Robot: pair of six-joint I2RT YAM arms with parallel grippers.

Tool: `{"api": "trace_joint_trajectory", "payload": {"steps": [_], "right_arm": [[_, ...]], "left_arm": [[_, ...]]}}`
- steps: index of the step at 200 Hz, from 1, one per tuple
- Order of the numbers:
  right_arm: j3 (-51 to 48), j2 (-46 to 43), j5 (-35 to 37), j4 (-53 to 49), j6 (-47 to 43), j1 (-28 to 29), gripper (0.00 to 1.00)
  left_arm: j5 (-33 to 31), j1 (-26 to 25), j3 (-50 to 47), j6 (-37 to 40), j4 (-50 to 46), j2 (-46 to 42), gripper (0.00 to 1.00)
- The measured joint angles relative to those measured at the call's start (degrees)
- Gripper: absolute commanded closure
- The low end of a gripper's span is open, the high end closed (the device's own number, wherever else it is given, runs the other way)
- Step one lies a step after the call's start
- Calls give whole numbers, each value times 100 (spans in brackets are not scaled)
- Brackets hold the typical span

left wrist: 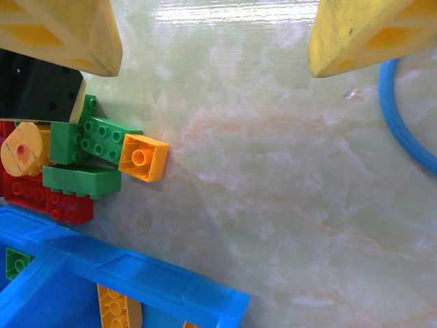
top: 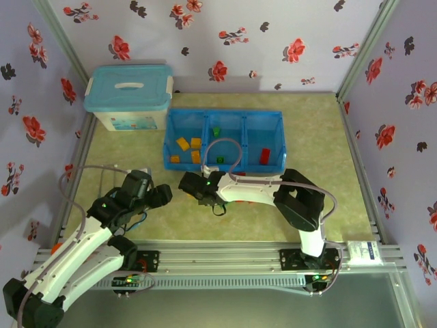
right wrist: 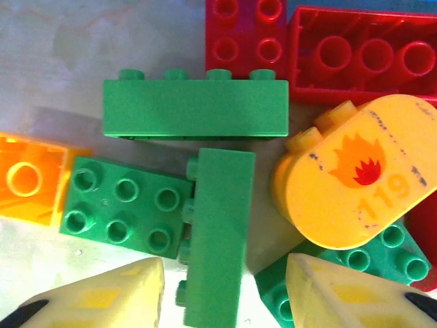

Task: Sort the legos into containers by color
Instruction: Pick up the lego from the bottom-center of the table, then place the lego in the container.

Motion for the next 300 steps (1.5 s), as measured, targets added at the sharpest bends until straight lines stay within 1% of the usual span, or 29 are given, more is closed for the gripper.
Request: {"api": "trace_joint_trajectory", "payload": {"steps": [32,56,63,88,99,111,130,155,183,197,212,237,265,300], "right_arm": [[2,42,-2,9,-2,0,50],[50,208,-20,26,0,0,56],[92,234,-17,24,-2,0,57],[151,295,-42,48,7,0,74],[151,310,-37,33,15,2,79],[151,293,-11,17,61,22,81],[144,203,83,-81,92,79,82],[103,-356,223,-289,57,151,80],[118,-1478,398,-391,-234,103,79],[160,-1993,463,-396,-420,-59,79],[188,-2350,466,-380,-621,-380,79],[146,-2424,289,-282,-892,-1023,79],[179,-1982,-72,-188,-1217,-1617,79],[857,-789,-492,-197,-1609,-2022,79]], "left_arm": [[2,-7,0,-2,-55,0,28],[0,-7,0,0,-74,0,29],[0,-7,0,-2,-76,0,29],[2,-7,0,0,-96,-9,29],[0,-11,0,-2,-109,-31,29],[0,-15,0,-2,-114,-70,29],[0,-15,0,-2,-116,-114,29],[0,-17,0,0,-120,-157,29],[0,-31,0,0,-118,-229,29],[0,-57,-2,-2,-114,-238,29],[2,-109,-7,0,-109,-238,29],[2,-251,-9,0,-83,-201,30],[4,-444,-74,-24,35,-70,30],[2,-710,-254,-127,210,111,30]]}}
